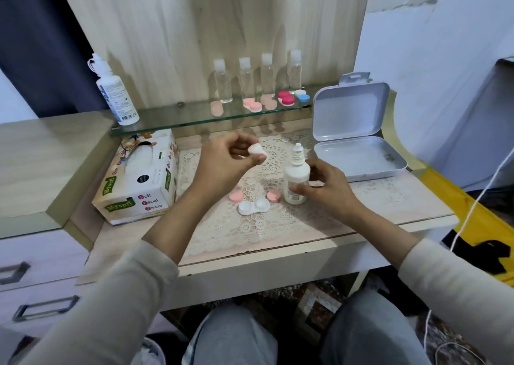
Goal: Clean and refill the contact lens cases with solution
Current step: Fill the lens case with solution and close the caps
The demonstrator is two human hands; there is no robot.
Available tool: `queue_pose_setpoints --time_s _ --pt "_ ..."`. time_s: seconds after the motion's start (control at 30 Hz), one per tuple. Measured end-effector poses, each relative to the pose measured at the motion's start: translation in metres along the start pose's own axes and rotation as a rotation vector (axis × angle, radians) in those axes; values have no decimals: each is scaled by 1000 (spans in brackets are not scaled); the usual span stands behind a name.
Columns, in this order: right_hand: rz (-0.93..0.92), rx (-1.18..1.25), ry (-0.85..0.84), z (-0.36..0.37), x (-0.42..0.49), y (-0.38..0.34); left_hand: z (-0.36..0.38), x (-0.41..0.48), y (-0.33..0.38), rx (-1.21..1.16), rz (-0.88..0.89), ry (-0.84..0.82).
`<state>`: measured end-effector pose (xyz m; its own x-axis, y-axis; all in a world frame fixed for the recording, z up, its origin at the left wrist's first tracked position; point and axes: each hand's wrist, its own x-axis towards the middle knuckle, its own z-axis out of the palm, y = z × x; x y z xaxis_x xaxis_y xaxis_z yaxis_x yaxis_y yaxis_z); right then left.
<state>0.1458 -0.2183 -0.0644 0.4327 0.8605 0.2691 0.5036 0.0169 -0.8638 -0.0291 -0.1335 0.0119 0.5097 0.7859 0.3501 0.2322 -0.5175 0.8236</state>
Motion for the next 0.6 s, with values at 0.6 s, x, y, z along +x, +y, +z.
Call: queue_pose_setpoints --time_s 0.6 --pt "11 58 5 1 1 1 42 33 27 85 142 -131"
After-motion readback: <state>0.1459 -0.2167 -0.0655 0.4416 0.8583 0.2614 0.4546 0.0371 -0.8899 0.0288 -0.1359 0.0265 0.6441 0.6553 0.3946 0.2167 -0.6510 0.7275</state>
